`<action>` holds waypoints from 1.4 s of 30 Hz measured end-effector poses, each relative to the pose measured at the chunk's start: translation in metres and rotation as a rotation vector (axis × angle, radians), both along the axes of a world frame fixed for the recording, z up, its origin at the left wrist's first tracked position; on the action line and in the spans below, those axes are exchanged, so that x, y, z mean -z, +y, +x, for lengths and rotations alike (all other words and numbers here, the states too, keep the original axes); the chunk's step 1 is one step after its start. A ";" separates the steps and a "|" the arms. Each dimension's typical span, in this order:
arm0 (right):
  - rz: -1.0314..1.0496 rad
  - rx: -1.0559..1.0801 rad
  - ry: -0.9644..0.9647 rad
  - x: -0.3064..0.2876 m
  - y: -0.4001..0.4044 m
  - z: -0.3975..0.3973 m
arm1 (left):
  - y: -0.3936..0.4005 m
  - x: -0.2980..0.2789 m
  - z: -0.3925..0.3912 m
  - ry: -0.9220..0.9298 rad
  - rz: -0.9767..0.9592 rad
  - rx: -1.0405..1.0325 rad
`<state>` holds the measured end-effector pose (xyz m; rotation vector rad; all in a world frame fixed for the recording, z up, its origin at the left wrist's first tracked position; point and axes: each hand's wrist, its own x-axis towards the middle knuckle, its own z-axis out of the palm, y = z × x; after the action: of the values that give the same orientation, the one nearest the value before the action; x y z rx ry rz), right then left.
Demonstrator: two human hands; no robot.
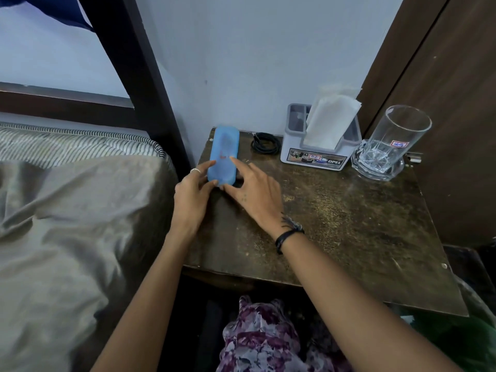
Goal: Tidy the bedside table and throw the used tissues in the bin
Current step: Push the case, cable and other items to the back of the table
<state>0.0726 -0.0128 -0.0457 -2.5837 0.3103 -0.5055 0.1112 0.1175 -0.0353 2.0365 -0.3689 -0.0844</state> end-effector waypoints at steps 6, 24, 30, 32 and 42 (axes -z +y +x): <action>-0.013 0.016 0.021 -0.004 -0.010 0.020 | -0.011 0.000 0.030 -0.028 0.098 0.051; 0.501 0.633 -0.241 0.018 -0.118 -0.062 | -0.145 0.007 -0.037 0.234 -0.115 0.045; 0.454 0.618 -0.164 0.018 -0.125 -0.054 | -0.155 0.009 -0.023 0.180 -0.006 0.006; 0.432 0.634 -0.179 0.018 -0.124 -0.055 | -0.152 0.012 -0.027 0.154 -0.040 -0.007; 0.431 0.712 -0.324 0.008 -0.112 -0.065 | -0.152 0.008 -0.024 0.151 -0.017 -0.066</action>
<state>0.0073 -0.1249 -0.0541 -1.8835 1.0992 -0.9618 0.0874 -0.0341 -0.0434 2.0093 -0.2067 -0.1926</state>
